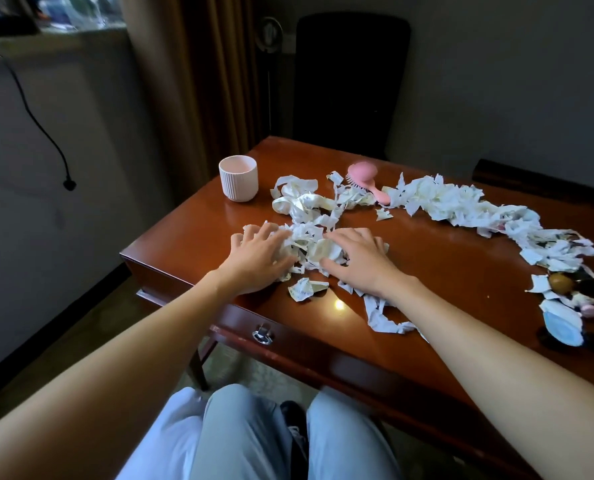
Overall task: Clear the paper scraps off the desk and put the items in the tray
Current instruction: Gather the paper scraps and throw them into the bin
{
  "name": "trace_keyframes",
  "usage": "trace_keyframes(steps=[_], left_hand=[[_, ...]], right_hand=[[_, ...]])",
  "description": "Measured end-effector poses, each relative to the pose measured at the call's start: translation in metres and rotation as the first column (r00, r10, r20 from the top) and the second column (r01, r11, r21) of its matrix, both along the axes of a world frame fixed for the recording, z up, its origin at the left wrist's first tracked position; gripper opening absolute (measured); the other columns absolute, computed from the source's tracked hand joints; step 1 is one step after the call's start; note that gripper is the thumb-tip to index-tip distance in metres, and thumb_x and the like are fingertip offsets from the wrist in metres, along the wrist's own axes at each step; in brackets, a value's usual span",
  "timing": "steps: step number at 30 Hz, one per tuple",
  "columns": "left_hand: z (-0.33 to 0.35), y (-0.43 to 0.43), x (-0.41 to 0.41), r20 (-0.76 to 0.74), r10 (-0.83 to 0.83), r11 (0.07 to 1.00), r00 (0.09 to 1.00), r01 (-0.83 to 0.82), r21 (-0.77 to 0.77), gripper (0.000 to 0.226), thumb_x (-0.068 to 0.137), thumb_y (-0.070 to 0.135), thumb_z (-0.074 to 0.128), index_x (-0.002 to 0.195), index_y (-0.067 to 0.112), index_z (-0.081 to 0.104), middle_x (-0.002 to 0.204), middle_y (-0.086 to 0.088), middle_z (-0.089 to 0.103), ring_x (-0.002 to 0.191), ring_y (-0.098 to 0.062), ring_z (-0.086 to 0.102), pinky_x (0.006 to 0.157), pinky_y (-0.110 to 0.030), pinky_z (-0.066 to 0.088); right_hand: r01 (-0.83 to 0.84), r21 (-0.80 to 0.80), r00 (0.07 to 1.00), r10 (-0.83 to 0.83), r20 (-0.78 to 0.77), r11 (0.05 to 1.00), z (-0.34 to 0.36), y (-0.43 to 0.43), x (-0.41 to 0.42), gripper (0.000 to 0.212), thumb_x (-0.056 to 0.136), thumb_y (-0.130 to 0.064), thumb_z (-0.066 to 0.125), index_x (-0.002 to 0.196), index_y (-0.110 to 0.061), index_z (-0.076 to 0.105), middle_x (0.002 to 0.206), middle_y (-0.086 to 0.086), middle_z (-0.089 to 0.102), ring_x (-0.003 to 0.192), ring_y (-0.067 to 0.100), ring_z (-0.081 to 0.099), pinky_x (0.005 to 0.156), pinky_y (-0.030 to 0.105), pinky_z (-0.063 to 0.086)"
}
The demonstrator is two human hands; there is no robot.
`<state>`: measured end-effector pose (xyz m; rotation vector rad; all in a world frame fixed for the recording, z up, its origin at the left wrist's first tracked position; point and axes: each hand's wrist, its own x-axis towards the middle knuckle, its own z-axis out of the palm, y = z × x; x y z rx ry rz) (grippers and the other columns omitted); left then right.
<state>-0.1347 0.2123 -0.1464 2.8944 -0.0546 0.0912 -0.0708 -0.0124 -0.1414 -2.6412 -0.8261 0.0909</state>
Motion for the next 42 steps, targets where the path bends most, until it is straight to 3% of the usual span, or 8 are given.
trace_keyframes(steps=[4,9,13,17,25,30,35,42], left_hand=[[0.002,0.001,-0.001,0.069,0.016,0.999,0.997,-0.013,-0.03,0.05,0.097,0.052,0.045,0.142,0.031,0.042,0.139,0.006,0.041,0.123,-0.022,0.032,0.102,-0.043,0.028],[0.001,-0.001,-0.005,0.152,0.036,0.993,0.988,-0.018,-0.119,0.036,0.095,0.037,0.056,0.128,0.023,0.052,0.118,0.004,0.051,0.104,-0.021,0.045,0.082,-0.041,0.049],[0.006,-0.004,-0.003,0.174,0.055,0.992,0.983,-0.034,-0.124,0.026,0.094,0.026,0.058,0.119,0.019,0.054,0.11,0.001,0.053,0.094,-0.02,0.051,0.07,-0.042,0.052],[0.01,-0.006,0.001,0.204,0.057,0.987,0.977,-0.025,-0.159,0.014,0.096,0.023,0.057,0.109,0.02,0.052,0.101,0.003,0.051,0.082,-0.02,0.055,0.064,-0.034,0.049],[0.038,-0.01,0.012,0.275,0.066,0.98,0.959,-0.011,-0.198,0.022,0.096,0.019,0.06,0.117,0.015,0.057,0.112,-0.001,0.059,0.095,-0.021,0.059,0.08,-0.034,0.054],[0.057,-0.012,0.02,0.353,0.083,0.983,0.932,-0.018,-0.183,0.015,0.096,0.02,0.061,0.109,0.015,0.058,0.109,0.0,0.062,0.092,-0.021,0.059,0.078,-0.033,0.053],[0.072,-0.012,0.022,0.41,0.079,0.983,0.909,-0.003,-0.183,0.018,0.095,0.017,0.062,0.113,0.016,0.059,0.114,-0.002,0.064,0.094,-0.02,0.061,0.076,-0.026,0.045],[0.087,-0.006,0.014,0.447,0.096,0.98,0.89,-0.005,-0.201,0.02,0.094,0.014,0.064,0.113,0.018,0.059,0.112,-0.002,0.062,0.096,-0.019,0.062,0.077,-0.03,0.055]], right_hand=[[0.027,0.061,1.0,-0.027,0.008,0.998,-0.005,0.0,0.003,0.048,0.093,-0.05,0.056,0.137,-0.03,0.048,0.134,-0.009,0.044,0.127,0.014,0.027,0.102,0.039,0.035],[0.03,0.177,0.998,-0.02,-0.059,0.984,-0.003,-0.003,0.008,0.027,0.095,-0.029,0.06,0.121,-0.029,0.055,0.117,-0.007,0.05,0.119,0.014,0.041,0.093,0.031,0.037],[0.053,0.214,0.997,-0.039,-0.067,0.975,0.004,-0.01,0.009,0.017,0.094,-0.022,0.062,0.111,-0.027,0.059,0.112,-0.005,0.055,0.107,0.016,0.054,0.085,0.031,0.05],[0.092,0.292,0.995,-0.081,-0.05,0.952,0.014,-0.014,0.008,0.024,0.095,-0.022,0.062,0.118,-0.023,0.059,0.119,-0.004,0.056,0.105,0.012,0.052,0.083,0.026,0.047],[0.138,0.343,0.988,-0.152,0.015,0.929,0.043,-0.025,0.014,0.028,0.096,-0.023,0.059,0.124,-0.022,0.059,0.125,-0.001,0.06,0.102,0.015,0.057,0.082,0.026,0.047],[0.135,0.366,0.986,-0.162,0.045,0.921,0.063,-0.029,0.014,0.036,0.099,-0.024,0.055,0.135,-0.023,0.053,0.137,0.003,0.056,0.122,0.023,0.054,0.098,0.034,0.049],[0.129,0.397,0.982,-0.172,0.074,0.909,0.083,-0.033,0.011,0.036,0.098,-0.02,0.058,0.134,-0.02,0.054,0.137,0.003,0.057,0.126,0.022,0.053,0.098,0.03,0.047],[0.101,0.435,0.98,-0.166,0.113,0.895,0.102,-0.033,0.005,0.028,0.098,-0.018,0.058,0.126,-0.022,0.057,0.134,0.002,0.058,0.121,0.02,0.055,0.096,0.031,0.05]])
